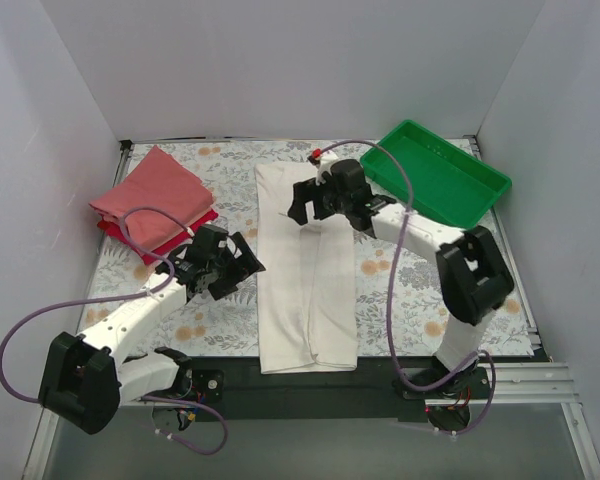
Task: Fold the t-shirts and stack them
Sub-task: Fold the tshirt
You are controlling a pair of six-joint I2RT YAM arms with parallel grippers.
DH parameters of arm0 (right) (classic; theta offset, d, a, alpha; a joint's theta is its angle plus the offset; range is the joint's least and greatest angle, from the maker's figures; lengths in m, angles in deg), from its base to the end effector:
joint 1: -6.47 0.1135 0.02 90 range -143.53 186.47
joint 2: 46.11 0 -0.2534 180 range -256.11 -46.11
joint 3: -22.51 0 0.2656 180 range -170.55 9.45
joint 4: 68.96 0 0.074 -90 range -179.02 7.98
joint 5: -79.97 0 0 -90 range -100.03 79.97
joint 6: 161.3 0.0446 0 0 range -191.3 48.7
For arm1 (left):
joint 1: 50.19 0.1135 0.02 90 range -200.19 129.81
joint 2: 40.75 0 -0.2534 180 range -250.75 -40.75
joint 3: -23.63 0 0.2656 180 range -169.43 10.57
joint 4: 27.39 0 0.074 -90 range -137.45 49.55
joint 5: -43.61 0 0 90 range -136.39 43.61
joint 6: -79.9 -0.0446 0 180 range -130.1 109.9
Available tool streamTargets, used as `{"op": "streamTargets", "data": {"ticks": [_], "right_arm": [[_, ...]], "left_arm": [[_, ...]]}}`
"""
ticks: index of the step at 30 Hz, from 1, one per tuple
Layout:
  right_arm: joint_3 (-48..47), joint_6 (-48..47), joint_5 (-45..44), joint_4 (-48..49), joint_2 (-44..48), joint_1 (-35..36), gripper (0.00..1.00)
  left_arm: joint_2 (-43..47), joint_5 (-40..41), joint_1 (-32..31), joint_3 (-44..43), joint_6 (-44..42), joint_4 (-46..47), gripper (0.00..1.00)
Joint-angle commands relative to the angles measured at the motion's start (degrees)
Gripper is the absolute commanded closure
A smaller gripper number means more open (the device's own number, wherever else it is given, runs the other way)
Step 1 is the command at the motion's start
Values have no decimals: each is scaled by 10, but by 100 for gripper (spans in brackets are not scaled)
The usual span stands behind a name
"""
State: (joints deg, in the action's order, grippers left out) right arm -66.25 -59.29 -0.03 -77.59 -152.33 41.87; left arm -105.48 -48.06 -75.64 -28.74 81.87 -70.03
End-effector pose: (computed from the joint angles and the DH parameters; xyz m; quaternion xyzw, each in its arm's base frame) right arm 0.3624 0.2670 0.2253 -0.2165 0.8183 0.2797 0.4530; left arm 0.2155 -0.1040 0.1887 -0.5193 0.7998 -0.2642 0.1443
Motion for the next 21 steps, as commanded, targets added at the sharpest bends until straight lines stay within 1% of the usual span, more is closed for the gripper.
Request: {"op": "streamTargets", "data": {"ticks": [1,3,4,5,7,10,12,16,18,19,20,21], "right_arm": [[120,70,-74,-7,134,5,2],[179,105,-80,-21,185,12,2],[245,129,-89,-25,235,19,2],[273,143,-95,-25,260,29,2],[344,167,-117,-35,324,69,2],[407,194,-122,-81,387,114,2],[433,227,-118,-110,428,139,2],[477,270,-104,-154,489,186,2],[496,296,-104,-173,517,214,2],[503,307,-86,-179,524,223,1],[510,313,-82,-180,530,234,2],[522,321,-76,-183,539,237,2]], "left_arm": [[39,-41,-24,24,21,-9,4],[60,-53,-44,45,32,-19,4],[69,-57,-51,53,40,-24,4],[78,-68,-58,70,51,-30,4],[107,-88,-83,91,66,-43,5],[150,-100,-120,122,102,-83,4],[171,-123,-155,152,125,-85,4],[195,-152,-201,171,145,-108,7],[207,-156,-220,182,158,-120,13],[213,-160,-228,188,162,-116,15],[220,-162,-232,195,168,-115,20],[220,-163,-238,201,171,-114,23]]}}
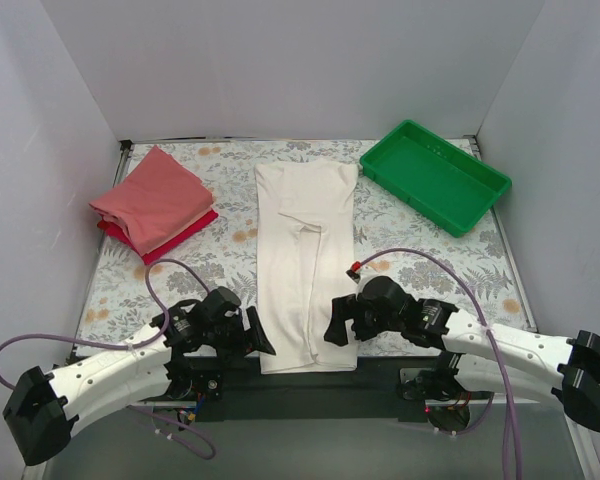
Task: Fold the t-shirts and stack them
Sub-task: Fold the tshirt
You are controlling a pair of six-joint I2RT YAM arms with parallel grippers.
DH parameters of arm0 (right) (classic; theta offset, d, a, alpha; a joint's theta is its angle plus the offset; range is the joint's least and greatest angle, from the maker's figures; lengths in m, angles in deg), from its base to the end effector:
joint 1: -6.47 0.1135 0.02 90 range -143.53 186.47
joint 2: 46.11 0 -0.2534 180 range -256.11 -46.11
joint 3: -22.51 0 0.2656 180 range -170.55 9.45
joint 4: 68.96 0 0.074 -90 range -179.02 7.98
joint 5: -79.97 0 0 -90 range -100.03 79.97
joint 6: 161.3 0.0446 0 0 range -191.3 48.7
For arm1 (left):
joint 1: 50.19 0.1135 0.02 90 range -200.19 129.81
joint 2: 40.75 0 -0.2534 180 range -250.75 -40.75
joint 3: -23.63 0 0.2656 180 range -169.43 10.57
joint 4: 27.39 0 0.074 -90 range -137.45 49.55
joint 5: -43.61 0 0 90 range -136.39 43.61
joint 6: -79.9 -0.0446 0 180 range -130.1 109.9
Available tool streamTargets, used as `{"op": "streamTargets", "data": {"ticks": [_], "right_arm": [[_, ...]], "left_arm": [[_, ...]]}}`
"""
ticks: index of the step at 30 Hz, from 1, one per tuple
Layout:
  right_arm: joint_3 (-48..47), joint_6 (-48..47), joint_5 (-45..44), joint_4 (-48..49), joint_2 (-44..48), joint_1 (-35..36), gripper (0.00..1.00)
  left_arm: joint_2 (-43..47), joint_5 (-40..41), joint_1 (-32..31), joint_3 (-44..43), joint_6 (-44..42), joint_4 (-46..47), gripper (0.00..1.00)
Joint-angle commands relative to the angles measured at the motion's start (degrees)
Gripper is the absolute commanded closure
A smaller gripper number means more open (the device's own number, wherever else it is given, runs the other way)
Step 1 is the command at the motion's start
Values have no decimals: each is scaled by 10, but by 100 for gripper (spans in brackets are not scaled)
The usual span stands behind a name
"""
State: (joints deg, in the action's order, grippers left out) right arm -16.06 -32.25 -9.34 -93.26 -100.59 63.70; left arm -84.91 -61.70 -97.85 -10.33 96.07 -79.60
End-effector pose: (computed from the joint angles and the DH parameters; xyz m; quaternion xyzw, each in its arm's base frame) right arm 0.1180 0.1842 0.1704 -0.1458 0.8953 0.3172 0.2768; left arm 0.0949 -0.1216 0.1393 0.4427 -0.8553 0.2595 0.0725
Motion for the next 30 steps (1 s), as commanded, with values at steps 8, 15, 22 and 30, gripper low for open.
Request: {"op": "streamTargets", "data": {"ticks": [8,15,22,30], "right_arm": [[43,96,34,-73,74,56,2],[63,145,41,-94,100,95,2],[72,189,-2,-103,90,123,12],[74,225,-61,-103,42,133,35]], "left_arm": [[-30,-35,-41,45,38,51,43],[-82,-33,-47,53,40,100,61],[-109,-21,-51,52,40,117,87],[-109,-25,-53,55,37,120,100]]}}
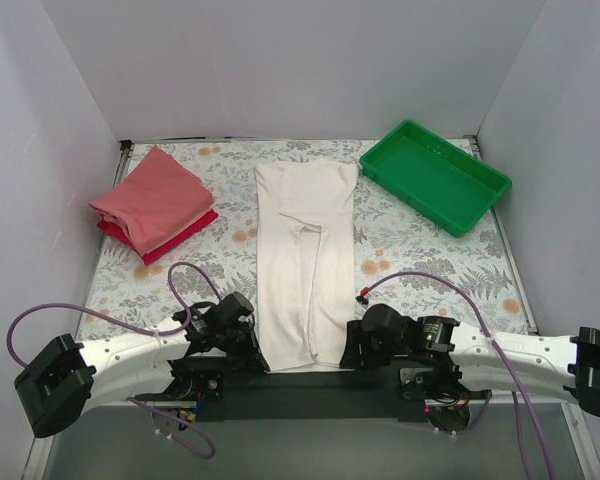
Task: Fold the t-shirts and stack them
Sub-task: Fold the tshirt
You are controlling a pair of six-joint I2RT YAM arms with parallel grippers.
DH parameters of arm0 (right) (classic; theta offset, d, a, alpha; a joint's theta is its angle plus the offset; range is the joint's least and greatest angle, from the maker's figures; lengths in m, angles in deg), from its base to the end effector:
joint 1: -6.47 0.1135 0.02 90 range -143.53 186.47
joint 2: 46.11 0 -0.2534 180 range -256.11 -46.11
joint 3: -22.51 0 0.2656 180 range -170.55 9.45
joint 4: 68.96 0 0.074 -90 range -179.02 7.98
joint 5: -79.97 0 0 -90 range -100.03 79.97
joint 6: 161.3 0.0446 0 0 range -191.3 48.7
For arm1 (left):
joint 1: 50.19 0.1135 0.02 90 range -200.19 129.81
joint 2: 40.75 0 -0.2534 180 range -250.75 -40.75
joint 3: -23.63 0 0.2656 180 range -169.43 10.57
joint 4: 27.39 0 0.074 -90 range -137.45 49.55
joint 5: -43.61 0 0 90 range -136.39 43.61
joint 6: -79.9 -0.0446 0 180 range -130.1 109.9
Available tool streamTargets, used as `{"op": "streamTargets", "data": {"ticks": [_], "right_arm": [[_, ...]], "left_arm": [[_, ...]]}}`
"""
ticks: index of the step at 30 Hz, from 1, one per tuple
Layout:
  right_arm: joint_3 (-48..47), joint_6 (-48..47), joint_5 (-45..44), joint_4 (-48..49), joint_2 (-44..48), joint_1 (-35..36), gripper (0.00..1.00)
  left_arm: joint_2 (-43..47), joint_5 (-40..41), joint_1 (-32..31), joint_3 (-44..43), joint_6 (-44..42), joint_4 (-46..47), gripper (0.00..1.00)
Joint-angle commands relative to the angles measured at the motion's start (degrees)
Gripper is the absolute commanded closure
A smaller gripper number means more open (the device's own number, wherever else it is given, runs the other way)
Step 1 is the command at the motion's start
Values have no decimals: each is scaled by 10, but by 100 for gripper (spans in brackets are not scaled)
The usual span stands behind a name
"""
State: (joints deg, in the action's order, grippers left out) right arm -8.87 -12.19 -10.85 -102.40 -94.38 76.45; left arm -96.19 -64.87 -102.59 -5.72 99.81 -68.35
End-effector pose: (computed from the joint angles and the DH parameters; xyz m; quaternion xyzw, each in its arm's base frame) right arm 0.0626 0.1700 0.1342 -0.0867 0.9367 0.3035 0.1519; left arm 0.0865 -0.1355 0.0983 0.4373 -0.8634 0.2182 0.1253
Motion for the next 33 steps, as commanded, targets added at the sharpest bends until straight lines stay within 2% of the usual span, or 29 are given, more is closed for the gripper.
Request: {"op": "streamTargets", "data": {"ticks": [1,6,7,8,10,16,22,27,31,33], "right_arm": [[3,35,-54,-13,-23,6,40],[4,63,-80,-50,-24,8,66],[3,65,-81,-58,-23,9,77],[2,70,-82,-68,-21,9,84],[0,69,-74,-98,-10,9,91],[26,58,4,-104,44,24,93],[15,29,31,-96,41,48,96],[-28,-1,-8,-96,27,48,99],[-63,-13,-84,-96,27,48,99],[-77,-22,-111,-97,26,46,99]], "left_arm": [[6,6,-5,11,1,7,100],[16,3,-6,16,6,2,100],[18,5,-6,17,7,-1,100],[21,5,-6,18,7,-7,100],[24,10,-6,16,11,-23,100],[51,7,-6,17,16,-65,100],[106,-19,-17,28,26,-76,100],[119,-12,-25,0,14,-55,100],[96,-1,-25,-30,-7,10,100],[65,22,-25,-65,-25,10,100]]}}
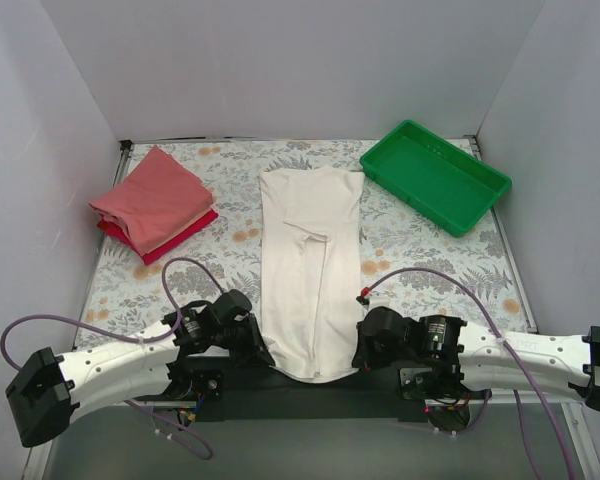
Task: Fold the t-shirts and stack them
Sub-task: Fold the tshirt
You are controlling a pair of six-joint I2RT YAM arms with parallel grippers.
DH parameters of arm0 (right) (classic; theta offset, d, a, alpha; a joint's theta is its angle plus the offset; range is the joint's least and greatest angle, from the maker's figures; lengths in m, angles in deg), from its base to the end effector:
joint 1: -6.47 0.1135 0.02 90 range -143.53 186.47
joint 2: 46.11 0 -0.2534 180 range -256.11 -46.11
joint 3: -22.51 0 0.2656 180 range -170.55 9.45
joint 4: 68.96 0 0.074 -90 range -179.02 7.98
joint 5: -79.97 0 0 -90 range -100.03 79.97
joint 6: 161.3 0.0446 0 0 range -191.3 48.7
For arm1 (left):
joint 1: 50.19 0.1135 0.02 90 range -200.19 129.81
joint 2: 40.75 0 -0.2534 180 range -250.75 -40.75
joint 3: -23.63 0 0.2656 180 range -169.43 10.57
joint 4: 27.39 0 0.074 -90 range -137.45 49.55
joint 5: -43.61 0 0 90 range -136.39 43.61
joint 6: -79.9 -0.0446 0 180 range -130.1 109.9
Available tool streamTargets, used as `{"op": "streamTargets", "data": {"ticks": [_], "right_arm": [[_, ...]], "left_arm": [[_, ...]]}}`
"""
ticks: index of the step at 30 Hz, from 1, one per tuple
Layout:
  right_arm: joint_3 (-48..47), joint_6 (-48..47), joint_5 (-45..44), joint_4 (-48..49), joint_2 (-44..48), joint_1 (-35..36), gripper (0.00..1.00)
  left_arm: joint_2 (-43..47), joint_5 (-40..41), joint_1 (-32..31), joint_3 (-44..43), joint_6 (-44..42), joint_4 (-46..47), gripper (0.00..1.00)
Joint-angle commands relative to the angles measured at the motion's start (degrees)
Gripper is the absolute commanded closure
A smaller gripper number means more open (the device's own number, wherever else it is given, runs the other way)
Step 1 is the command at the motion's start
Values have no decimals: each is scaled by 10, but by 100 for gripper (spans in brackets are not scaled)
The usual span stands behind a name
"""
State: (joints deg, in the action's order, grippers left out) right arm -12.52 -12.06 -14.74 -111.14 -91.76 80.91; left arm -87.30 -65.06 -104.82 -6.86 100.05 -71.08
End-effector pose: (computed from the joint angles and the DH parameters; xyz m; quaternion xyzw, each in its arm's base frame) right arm 0.0506 0.1681 0.1514 -0.1123 0.9404 0.2777 0.1611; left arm 0.0807 -0.1384 0.1236 0.4062 -0.8627 0.2759 0.1211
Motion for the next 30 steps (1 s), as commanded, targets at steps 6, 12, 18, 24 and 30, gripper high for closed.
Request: {"op": "streamTargets", "data": {"ticks": [6,12,18,24,30], "right_arm": [[-96,-89,-165,-8,-18,-23,99],[-141,-157,-183,34,-57,-101,99],[-170,-223,-150,102,-98,-196,99],[-200,-276,-96,165,-138,-258,99],[-244,-307,-57,184,-200,-313,99]], "left_arm": [[-100,163,-3,-144,-39,15,100],[-155,263,-1,-205,-50,21,100],[-191,314,23,-237,-57,44,100],[-243,310,86,-289,-87,51,100],[-294,294,139,-336,-128,70,100]]}}
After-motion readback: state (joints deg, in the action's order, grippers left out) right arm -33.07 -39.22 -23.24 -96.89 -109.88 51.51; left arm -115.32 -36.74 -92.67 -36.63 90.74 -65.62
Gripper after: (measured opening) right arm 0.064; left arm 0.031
